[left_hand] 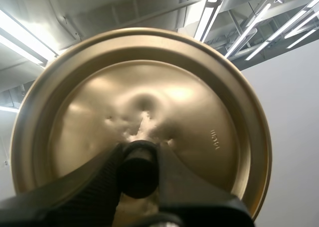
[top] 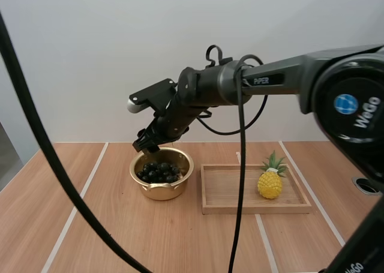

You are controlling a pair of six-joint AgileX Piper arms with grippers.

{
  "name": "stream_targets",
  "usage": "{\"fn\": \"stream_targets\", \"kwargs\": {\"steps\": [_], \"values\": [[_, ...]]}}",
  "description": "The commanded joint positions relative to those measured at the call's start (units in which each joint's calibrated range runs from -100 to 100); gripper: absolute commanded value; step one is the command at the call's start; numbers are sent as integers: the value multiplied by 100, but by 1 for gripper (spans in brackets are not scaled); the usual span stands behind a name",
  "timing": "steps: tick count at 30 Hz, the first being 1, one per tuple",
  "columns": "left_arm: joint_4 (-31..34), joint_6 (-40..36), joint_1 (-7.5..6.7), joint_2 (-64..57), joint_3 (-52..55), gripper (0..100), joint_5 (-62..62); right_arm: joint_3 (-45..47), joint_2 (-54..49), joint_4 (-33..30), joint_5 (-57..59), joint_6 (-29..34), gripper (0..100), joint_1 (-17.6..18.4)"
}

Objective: Open the pot, put the grape inside, and close it

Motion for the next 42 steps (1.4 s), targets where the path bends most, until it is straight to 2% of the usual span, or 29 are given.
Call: {"fn": "stream_targets", "kwargs": {"steps": [1, 6, 10, 20, 26, 39, 42], "values": [[48, -24, -13, -26, -19, 0, -119, -33, -450, -198, 87, 190, 100, -12], [48, -24, -13, -26, -19, 0, -119, -33, -1091, -738, 87, 649, 100, -78], [48, -24, -13, -26, -19, 0, -119, -33, -1593, -980, 111, 1000, 100, -323], [48, -24, -13, -26, -19, 0, -119, -48, -3031, -977, 224, 1089, 100, -1184], [44, -66, -13, -26, -19, 0, -119, -48, -3738, -1180, 399, 1180, 100, -1540], [44, -66, -13, -26, -19, 0, -119, -48, -4466, -1276, 553, 1648, 100, -1872], [44, -66, -13, -26, -19, 0, -119, -48, -4538, -1454, 387, 1829, 100, -1957]]}}
